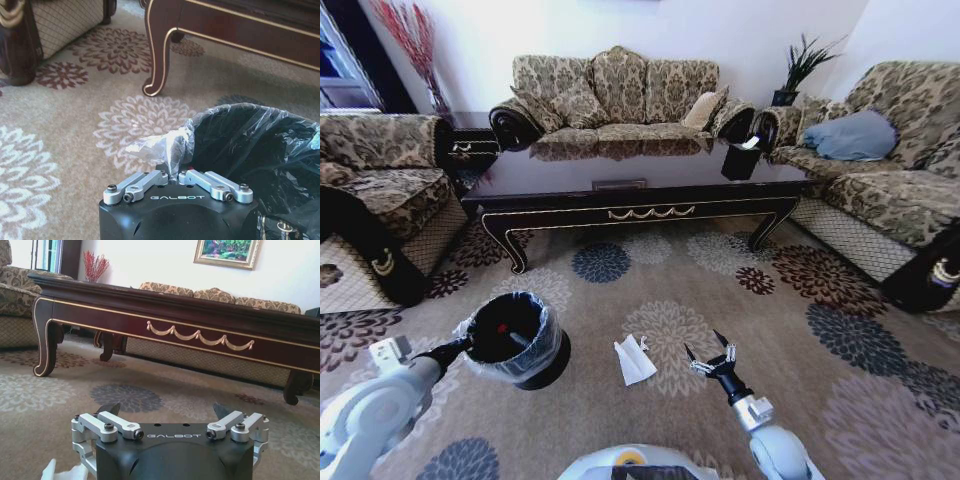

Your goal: Move to the front of the table and pick up the trash from the floor, then place it into the trash bin.

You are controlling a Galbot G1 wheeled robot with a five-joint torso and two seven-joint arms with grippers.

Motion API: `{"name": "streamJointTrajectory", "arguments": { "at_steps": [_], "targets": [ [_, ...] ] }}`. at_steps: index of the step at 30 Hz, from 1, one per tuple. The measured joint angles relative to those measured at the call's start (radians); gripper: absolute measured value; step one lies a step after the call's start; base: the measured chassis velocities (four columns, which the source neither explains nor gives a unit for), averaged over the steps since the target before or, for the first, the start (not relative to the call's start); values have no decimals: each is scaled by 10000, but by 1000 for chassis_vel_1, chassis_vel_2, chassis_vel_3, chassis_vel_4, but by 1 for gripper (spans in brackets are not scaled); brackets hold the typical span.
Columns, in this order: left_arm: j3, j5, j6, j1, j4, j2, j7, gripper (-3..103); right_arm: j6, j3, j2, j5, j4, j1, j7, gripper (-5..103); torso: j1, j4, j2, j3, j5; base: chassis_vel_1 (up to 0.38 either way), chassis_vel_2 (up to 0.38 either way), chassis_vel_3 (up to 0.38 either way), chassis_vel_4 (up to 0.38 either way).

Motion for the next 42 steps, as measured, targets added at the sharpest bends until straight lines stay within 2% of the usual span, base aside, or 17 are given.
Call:
{"name": "streamJointTrajectory", "arguments": {
  "at_steps": [8,12,16,18,19,22,28,36,42],
  "targets": [
    [99,342,299,30,476,120,98,4,77,-355,298,-252,-818,466,211,100,0,1,0,0,2,0,0,0,0],
    [161,1191,347,44,1490,489,306,4,23,-646,348,-708,-1529,1038,452,100,0,6,-1,1,-2,0,0,0,0],
    [314,1429,347,-122,1887,646,365,4,-349,-1130,322,-740,-2076,1567,906,100,0,3,-2,1,0,0,0,0,0],
    [423,1440,343,-273,1925,645,367,4,-669,-1602,244,-729,-2415,1958,1376,100,0,0,-2,1,1,0,0,0,0],
    [423,1440,343,-273,1925,645,367,4,-669,-1602,244,-729,-2415,1958,1376,100,0,0,-2,1,1,0,0,0,0],
    [557,1353,266,-441,1794,559,346,4,-1412,-2500,-18,-306,-2680,2532,2031,100,0,2,-2,1,0,0,0,0,0],
    [765,1308,248,-615,1517,441,170,4,-2225,-4104,-109,384,-3260,3673,2459,100,0,2,-2,1,0,0,0,0,0],
    [462,1063,281,-385,1150,474,76,4,-2476,-5154,396,711,-3895,4292,2502,100,0,3,-2,1,2,0,0,0,0],
    [198,917,313,-217,931,465,74,4,-2541,-5629,254,949,-4228,4353,2352,100,0,2,-2,0,1,0,0,0,0]
  ]
}}
